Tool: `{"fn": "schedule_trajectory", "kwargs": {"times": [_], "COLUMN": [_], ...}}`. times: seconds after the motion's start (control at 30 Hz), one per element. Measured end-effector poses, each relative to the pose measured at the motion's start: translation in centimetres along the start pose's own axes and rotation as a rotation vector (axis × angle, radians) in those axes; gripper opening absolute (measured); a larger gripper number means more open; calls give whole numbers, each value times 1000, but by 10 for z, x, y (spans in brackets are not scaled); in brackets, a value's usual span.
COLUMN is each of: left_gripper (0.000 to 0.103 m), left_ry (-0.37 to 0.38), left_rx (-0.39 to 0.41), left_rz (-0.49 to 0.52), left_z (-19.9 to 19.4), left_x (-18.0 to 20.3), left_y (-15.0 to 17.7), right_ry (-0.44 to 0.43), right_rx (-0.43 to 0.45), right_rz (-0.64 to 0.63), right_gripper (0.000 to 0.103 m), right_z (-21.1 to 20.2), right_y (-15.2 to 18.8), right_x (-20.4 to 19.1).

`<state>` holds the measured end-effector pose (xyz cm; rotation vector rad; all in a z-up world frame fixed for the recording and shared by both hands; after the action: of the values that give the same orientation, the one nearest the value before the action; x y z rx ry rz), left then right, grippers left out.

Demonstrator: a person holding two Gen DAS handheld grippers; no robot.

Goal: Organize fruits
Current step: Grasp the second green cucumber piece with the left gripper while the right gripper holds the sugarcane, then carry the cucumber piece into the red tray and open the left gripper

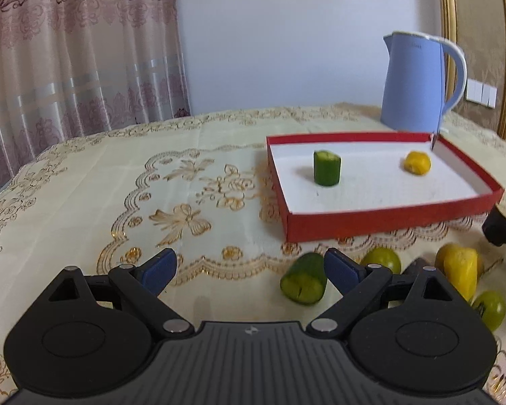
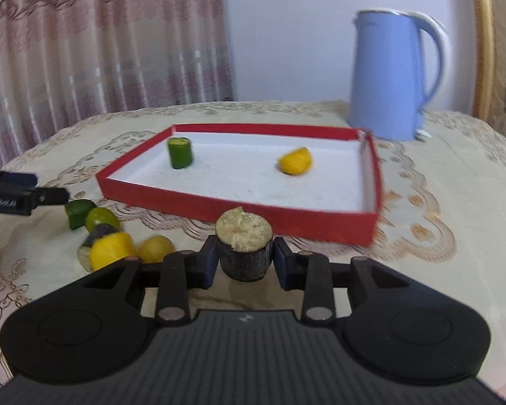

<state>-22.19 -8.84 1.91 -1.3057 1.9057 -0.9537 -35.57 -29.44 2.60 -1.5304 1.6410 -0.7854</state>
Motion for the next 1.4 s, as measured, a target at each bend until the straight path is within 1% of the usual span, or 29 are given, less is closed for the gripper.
{"fn": "schedule_trajectory", "kwargs": {"times": [0.07,0.13,0.27,0.37,0.4,0.43,0.5,0.6,0.67,0.83,1.23,1.4], "left_gripper": [95,95,94,93,88,73,58,58,55,33,31,30], "left_ry": [1,14,49,70,72,70,71,64,67,93,103,104], "left_rx": [-10,-18,-53,-73,-78,-86,-104,-100,-99,-104,-110,-77], "left_rz": [8,18,49,45,40,37,32,42,44,66,54,56], "left_z": [3,6,16,20,22,24,28,28,27,24,21,12], "left_x": [3,8,17,17,16,16,15,18,19,25,26,27], "left_y": [2,2,6,5,4,4,4,3,3,2,2,-5], "right_ry": [-11,-21,-34,-43,-46,-48,-54,-58,-60,-62,-78,-86], "right_rx": [8,-7,-4,-5,-6,-7,-11,-11,-11,-10,-4,-5], "right_rz": [8,-3,9,23,25,26,27,30,33,37,44,46], "right_gripper": [33,33,33,33,33,33,33,33,33,33,33,33], "right_z": [0,3,3,3,3,3,3,3,3,3,3,3], "right_y": [0,0,0,0,1,1,1,1,1,1,1,2], "right_x": [2,0,2,4,5,5,5,5,6,6,7,7]}}
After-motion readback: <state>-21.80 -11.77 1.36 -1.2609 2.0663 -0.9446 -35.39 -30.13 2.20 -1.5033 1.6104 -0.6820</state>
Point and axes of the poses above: each gripper's, at about its wrist camera, not at the fingertips, and z roughly the way its jaws point, x to its right, y to its underside, the point moved 1 cm from there along z, roughly the way its jaws point, and after that the axes turned 3 degrees about -y, right-handed, at the moved point
